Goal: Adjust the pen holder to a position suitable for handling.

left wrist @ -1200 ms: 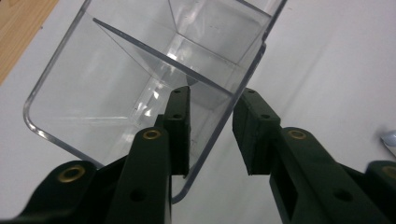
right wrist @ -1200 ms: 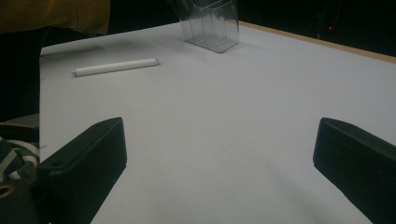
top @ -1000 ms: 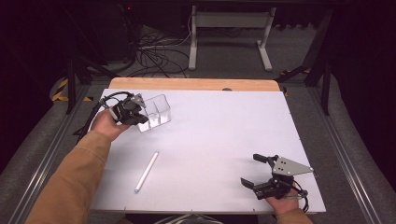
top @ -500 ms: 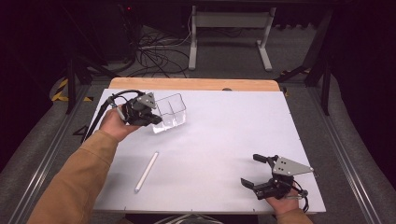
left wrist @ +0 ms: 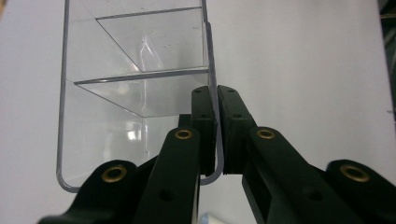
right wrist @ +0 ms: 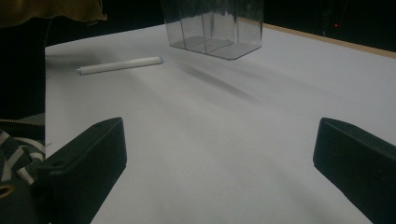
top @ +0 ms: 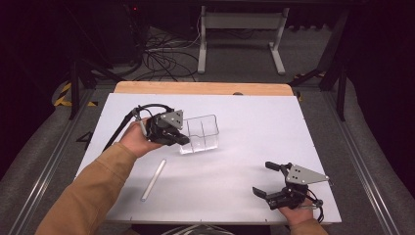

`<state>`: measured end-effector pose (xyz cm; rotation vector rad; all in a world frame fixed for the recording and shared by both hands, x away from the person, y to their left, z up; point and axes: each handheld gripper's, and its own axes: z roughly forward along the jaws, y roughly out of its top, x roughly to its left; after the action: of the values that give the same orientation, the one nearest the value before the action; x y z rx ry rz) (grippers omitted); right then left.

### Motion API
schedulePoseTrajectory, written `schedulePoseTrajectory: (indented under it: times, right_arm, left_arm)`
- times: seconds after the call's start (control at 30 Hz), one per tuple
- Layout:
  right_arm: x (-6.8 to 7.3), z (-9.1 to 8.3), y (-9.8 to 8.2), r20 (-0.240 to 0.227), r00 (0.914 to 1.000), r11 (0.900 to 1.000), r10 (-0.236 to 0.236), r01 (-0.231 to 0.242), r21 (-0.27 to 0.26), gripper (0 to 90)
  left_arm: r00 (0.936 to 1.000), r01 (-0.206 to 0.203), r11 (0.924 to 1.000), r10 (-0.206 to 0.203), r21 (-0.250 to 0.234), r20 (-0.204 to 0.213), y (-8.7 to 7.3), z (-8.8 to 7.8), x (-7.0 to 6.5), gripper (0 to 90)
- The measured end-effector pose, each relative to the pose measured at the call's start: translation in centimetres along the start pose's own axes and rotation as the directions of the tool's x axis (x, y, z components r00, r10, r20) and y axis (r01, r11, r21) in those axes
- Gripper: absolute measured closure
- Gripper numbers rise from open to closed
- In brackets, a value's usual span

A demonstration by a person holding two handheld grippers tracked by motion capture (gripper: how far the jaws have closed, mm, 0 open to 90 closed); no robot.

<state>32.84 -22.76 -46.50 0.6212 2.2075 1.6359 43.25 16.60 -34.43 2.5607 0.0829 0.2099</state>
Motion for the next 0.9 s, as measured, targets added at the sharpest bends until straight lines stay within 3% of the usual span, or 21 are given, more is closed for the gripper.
schedulePoseTrajectory:
  times: [0.2, 0.4, 0.63, 0.9]
  right_arm:
    - [0.0, 0.0, 0.0, -0.002, 1.0, 1.0, 0.002, -0.002, 0.0, 3.4]
    - [0.0, 0.0, 0.0, -0.002, 1.0, 1.0, 0.003, -0.003, 0.0, 3.4]
    - [0.0, 0.0, 0.0, -0.003, 1.0, 1.0, 0.004, -0.004, 0.002, 3.4]
    - [0.0, 0.0, 0.0, -0.004, 1.0, 1.0, 0.003, -0.003, 0.001, 3.4]
  left_arm:
    - [0.9973, -0.044, 0.9988, 0.042, 0.023, 0.06, 0.5, 1.4, -1.2, 86.7]
    - [0.9929, -0.072, 0.9968, 0.068, 0.034, 0.097, 0.5, 2.4, -1.5, 86.7]
    - [0.9881, -0.114, 0.9923, 0.108, 0.049, 0.109, 0.5, 2.9, -1.6, 86.6]
    - [0.9874, -0.112, 0.9912, 0.103, 0.07, 0.12, 0.0, 3.4, -1.5, 86.5]
